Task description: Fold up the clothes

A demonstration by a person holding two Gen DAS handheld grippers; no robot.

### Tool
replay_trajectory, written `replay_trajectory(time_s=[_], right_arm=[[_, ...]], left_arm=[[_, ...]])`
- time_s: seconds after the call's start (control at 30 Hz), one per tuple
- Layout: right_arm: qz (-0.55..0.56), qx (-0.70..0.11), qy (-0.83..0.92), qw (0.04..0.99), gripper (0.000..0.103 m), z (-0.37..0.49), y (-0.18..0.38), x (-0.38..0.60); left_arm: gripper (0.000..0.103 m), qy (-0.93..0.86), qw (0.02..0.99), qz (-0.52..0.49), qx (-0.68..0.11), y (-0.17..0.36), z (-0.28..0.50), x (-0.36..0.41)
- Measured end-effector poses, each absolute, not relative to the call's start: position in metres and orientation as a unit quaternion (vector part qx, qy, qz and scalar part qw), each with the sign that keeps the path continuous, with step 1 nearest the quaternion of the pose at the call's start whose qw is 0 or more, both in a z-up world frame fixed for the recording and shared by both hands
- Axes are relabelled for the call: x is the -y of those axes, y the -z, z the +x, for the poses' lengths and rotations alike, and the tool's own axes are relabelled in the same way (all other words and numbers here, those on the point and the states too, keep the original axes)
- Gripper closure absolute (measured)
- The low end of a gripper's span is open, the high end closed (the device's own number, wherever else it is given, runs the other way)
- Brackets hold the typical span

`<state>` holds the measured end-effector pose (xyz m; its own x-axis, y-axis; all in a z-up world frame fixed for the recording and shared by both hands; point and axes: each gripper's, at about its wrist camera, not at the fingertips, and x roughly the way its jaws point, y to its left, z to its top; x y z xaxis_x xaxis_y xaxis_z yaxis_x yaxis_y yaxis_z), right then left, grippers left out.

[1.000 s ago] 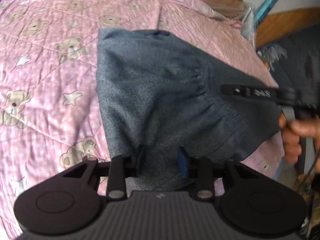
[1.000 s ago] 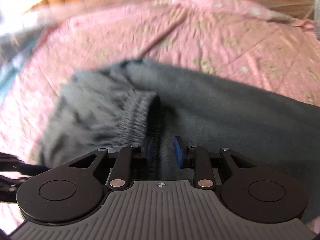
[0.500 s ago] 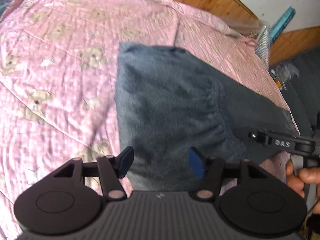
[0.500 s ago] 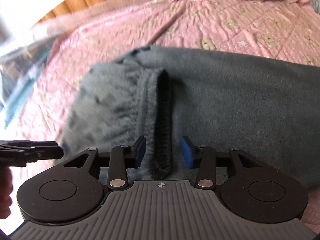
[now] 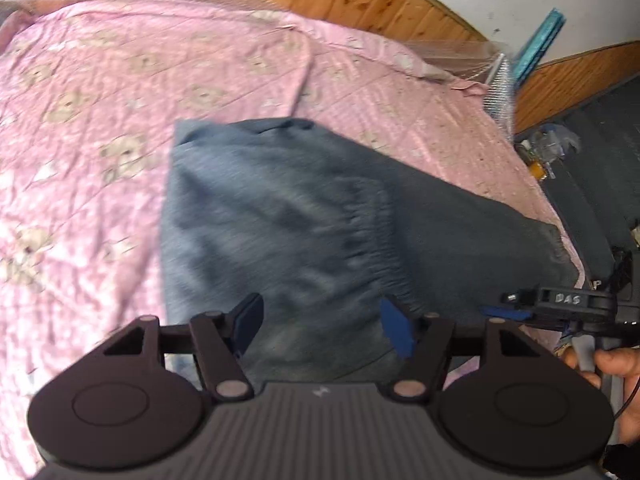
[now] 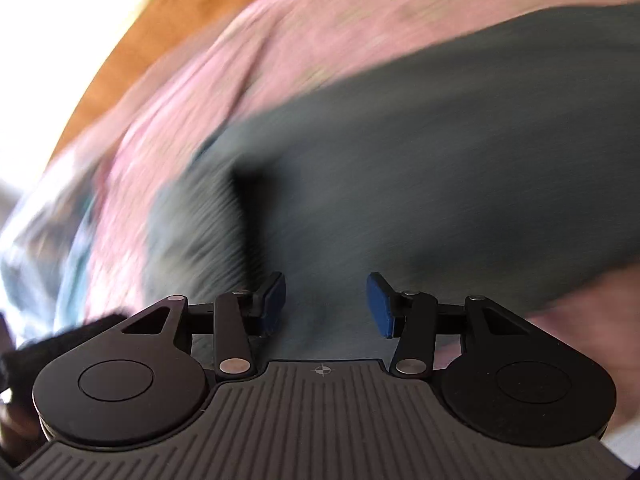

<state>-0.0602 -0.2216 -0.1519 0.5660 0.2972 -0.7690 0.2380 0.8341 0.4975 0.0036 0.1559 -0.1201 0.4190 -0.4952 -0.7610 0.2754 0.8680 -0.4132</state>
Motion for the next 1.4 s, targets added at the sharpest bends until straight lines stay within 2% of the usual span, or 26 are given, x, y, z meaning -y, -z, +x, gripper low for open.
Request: replay_trajectory(time_s=[0.17, 0.3, 0.47, 0.7, 0.73, 0.8, 0.9, 1.13, 1.17, 1.2, 1.23, 1.27, 1.4], right_arm=[[0.356, -0.378, 0.176, 0.836, 0.049, -0.108, 0.144, 0.396], [0.381, -0.338, 0.243, 0.826, 0.049, -0.133, 0.159, 0.505], [0.405, -0.329, 0.186, 0.833, 0.049, -0.131, 0.19, 0.567], [0.435, -0.317, 0.094, 0.838, 0.049, -0.11, 0.219, 0.598], [0.426, -0.326, 0.083, 0.84, 0.052, -0.106, 0.218, 0.596], [0.406, -0.344, 0.063, 0.844, 0.072, -0.098, 0.217, 0.592], [0.368, -0.34, 0.053, 0.864, 0.082, -0.096, 0.209, 0.58], [0.237, -0.322, 0.043, 0.916, 0.087, -0.094, 0.18, 0.539], [0.221, -0.32, 0.039, 0.92, 0.088, -0.094, 0.176, 0.533], [0.205, -0.318, 0.035, 0.925, 0.088, -0.094, 0.173, 0.526], [0.188, -0.316, 0.031, 0.929, 0.088, -0.094, 0.169, 0.52], [0.172, -0.314, 0.027, 0.933, 0.09, -0.095, 0.165, 0.514], [0.13, -0.295, -0.007, 0.947, 0.09, -0.098, 0.141, 0.488]], left_arm=[[0.034, 0.263, 0.833, -0.103, -0.475, 0.103, 0.022, -0.079], [0.031, 0.297, 0.818, -0.096, -0.484, 0.093, 0.032, 0.013], [0.031, 0.342, 0.788, -0.083, -0.505, 0.086, 0.043, 0.139], [0.031, 0.393, 0.764, -0.042, -0.51, 0.072, 0.053, 0.289], [0.03, 0.399, 0.762, -0.036, -0.509, 0.07, 0.053, 0.308], [0.026, 0.412, 0.752, -0.031, -0.514, 0.069, 0.057, 0.342], [0.025, 0.422, 0.74, -0.004, -0.524, 0.079, 0.067, 0.398], [0.025, 0.409, 0.715, 0.11, -0.556, 0.122, 0.074, 0.507], [0.028, 0.401, 0.712, 0.128, -0.563, 0.13, 0.074, 0.516], [0.036, 0.395, 0.711, 0.149, -0.563, 0.135, 0.073, 0.522], [0.05, 0.384, 0.717, 0.177, -0.555, 0.14, 0.071, 0.525], [0.092, 0.376, 0.723, 0.188, -0.548, 0.139, 0.07, 0.52], [0.092, 0.365, 0.758, 0.118, -0.528, 0.107, 0.08, 0.456]])
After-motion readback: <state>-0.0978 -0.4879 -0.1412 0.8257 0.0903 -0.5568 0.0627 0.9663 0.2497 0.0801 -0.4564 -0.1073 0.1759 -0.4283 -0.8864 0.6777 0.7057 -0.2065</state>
